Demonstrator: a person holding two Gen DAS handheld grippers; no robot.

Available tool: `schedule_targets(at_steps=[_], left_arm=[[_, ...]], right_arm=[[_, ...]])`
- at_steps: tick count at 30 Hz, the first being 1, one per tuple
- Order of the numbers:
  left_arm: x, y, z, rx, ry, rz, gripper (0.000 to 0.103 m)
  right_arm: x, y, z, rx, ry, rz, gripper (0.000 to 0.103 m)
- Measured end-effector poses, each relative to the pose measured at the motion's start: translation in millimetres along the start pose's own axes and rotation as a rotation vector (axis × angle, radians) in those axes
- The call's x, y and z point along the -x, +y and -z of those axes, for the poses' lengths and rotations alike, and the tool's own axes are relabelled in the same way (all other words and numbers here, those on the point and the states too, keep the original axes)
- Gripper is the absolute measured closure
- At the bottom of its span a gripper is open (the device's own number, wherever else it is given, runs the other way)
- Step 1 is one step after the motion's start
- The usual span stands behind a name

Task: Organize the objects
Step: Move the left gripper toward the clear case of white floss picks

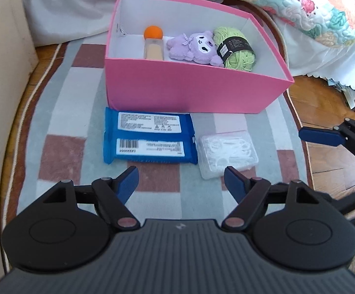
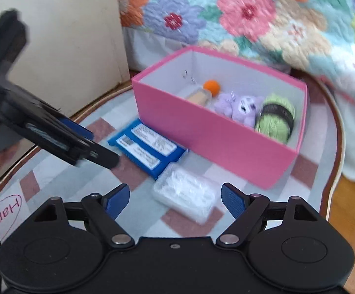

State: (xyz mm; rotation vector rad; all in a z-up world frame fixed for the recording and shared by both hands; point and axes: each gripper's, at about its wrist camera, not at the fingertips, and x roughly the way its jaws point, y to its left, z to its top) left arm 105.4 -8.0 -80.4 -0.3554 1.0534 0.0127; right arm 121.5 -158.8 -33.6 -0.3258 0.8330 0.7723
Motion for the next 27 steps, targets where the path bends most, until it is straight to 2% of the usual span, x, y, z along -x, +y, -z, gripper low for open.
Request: schedule_targets(at_steps=[3, 6, 10, 13, 15, 18, 21, 22, 25, 27], left_arm=[[-15, 4, -6, 0.03, 0.017, 0.02, 0.027], [-28, 5, -9, 0.043, 0.01, 0.025, 0.027], [-45, -3, -12, 0.009, 0.049, 0.043, 0.028], [-54, -7, -13, 0.023, 0.049, 0.083, 0.032], [-64, -9, -13, 0.045, 0.047, 0.116, 0.037], [-81, -15, -13, 0.058, 0.103, 0.115, 0.044], [-86, -22, -10, 0.05, 0.117, 0.117, 0.045], [-88, -23, -9, 0.052, 0.122, 0.12, 0.052], [-90, -22, -5, 0.121, 0.151, 0.174, 0.061], [-86, -22, 0, 0.156, 0.173, 0.197, 0.061]], right_arm=[[-6, -2, -2, -0.017, -0.005, -0.012, 0.018], [-20, -3, 2, -0.051, 0.006, 0.018, 0.018], [-40, -15, 14, -0.178, 0.001, -0.002, 0.018], [-51, -25, 23, -0.235, 0.02, 0.033, 0.018], [-55, -32, 28, -0.273, 0.04, 0.016, 0.018], [-63, -38, 35, -0.293, 0.057, -0.007, 0.018], [-75, -40, 40, -0.314, 0.098, -0.029, 0.018], [-77, -40, 40, -0.32, 0.108, -0.041, 0.018], [-76, -34, 40, -0.312, 0.109, -0.097, 0.018], [-73, -32, 41, -0.3, 0.108, -0.08, 0.017]])
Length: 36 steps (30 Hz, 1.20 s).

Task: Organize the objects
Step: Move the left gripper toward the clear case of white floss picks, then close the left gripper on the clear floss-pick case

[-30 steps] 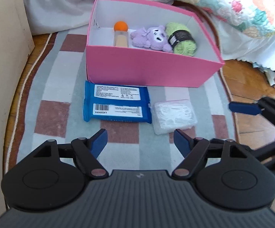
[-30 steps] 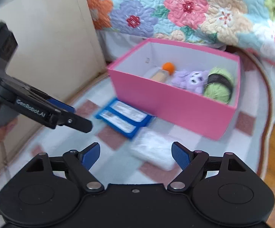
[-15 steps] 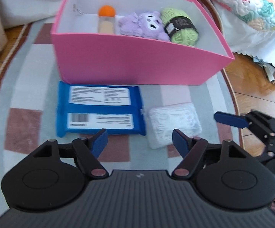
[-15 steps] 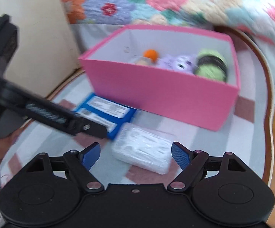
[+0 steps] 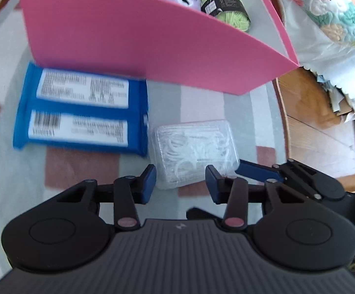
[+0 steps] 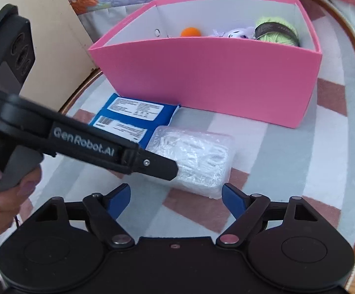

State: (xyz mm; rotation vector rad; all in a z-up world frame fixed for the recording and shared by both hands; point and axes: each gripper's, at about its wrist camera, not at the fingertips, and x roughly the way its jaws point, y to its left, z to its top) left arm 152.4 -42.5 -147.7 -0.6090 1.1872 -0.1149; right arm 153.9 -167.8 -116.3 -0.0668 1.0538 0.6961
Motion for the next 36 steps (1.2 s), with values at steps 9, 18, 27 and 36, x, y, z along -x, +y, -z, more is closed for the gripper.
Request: schedule_targets(at_steps=[9, 18, 27, 36], left_arm=[[2, -15, 31, -0.129, 0.033, -0.106, 0.065], [20, 8, 25, 0.008, -0.075, -0.029, 0.052], [1, 8, 7, -0.003, -0.075, 0.016, 0.062], [12, -10, 20, -0.04, -0.069, -0.054, 0.061]], right_arm=[[0, 12, 13, 0.094, 0.103, 0.005, 0.017], [1, 8, 12, 0.107, 0.035, 0.072, 0.016], [-8, 9, 9, 0.107, 0.012, 0.09, 0.021], [-14, 18, 9, 0.076, 0.077, 0.119, 0.029]])
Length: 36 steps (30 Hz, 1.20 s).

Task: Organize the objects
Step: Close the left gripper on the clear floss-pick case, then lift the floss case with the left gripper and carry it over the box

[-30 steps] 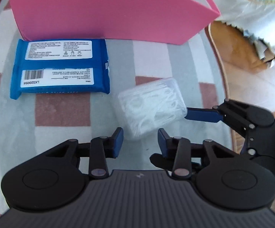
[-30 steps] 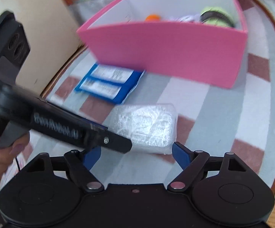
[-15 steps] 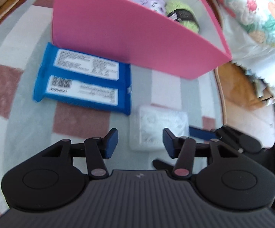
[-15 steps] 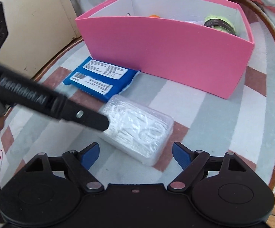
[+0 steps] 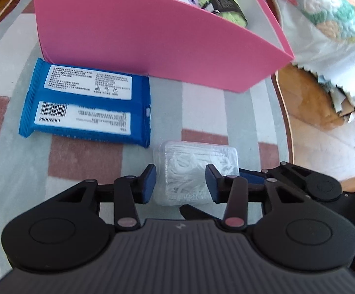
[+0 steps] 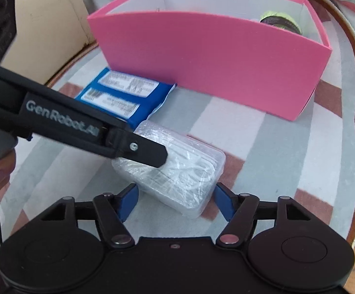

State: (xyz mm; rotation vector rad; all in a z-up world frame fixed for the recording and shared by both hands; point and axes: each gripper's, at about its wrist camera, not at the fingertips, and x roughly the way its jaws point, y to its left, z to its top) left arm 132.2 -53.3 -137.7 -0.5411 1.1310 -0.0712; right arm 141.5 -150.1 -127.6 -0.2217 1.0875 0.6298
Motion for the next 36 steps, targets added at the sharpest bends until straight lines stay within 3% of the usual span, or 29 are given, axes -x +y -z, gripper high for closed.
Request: schedule_targets(at_steps=[6, 12, 19, 29, 36], left_arm=[[38, -11, 9, -0.003, 0.008, 0.0, 0.061], [83, -21, 8, -0.017, 0.011, 0.017, 0.062], [126, -38, 4, -0.067, -0.035, 0.047, 0.062], [186, -54, -16, -0.124, -0.148, 0.053, 0.062], [229, -65, -59, -0.184, -0.243, 0.042, 0.062]], right_arm=[[25, 15, 3, -0.039, 0.042, -0.008, 0.026], [72, 26, 2, -0.083, -0.009, -0.078, 0.024], [120, 44, -16, -0.053, -0.054, -0.065, 0.022], [174, 53, -47, -0.042, -0.15, -0.071, 0.02], [206, 57, -87, -0.016, -0.267, -0.072, 0.02]])
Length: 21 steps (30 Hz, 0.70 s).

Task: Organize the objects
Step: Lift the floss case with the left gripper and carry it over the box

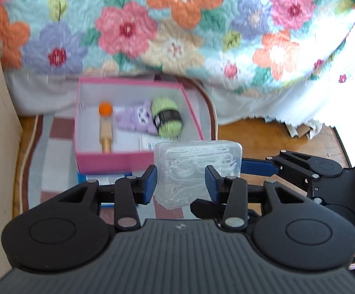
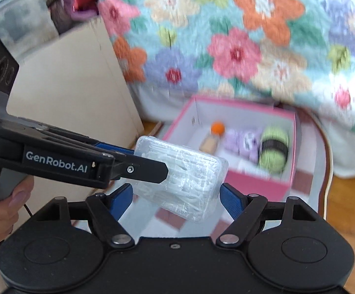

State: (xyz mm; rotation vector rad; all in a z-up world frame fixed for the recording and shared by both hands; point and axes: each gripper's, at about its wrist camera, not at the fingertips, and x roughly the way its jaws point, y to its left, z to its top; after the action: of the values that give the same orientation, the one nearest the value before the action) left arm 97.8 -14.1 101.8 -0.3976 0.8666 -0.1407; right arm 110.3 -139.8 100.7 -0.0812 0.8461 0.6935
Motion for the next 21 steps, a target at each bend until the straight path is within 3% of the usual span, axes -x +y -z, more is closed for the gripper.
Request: schedule_targets(at_steps=[4, 8, 12, 21], left_arm=[[-3, 1, -31, -0.02, -0.037, -0.029, 0.061], [-34, 18, -55, 0.002, -0.052, -0.058, 0.061], [-88, 46, -66, 0.076, -0.007, -0.057, 0.061], [-200, 106, -49, 0.237, 0.12, -0.048, 0.061]], right_arm=[[-1, -9, -28, -0.004, -0.058, -0.012, 0.024], [-22, -31, -50, -0.026, -0.064, -0.004, 0.038], [-65, -64, -61, -0.092, -0.012, -0.008, 0.044], [-173, -128, -50, -0.243, 0.171, -0.002, 0.045]])
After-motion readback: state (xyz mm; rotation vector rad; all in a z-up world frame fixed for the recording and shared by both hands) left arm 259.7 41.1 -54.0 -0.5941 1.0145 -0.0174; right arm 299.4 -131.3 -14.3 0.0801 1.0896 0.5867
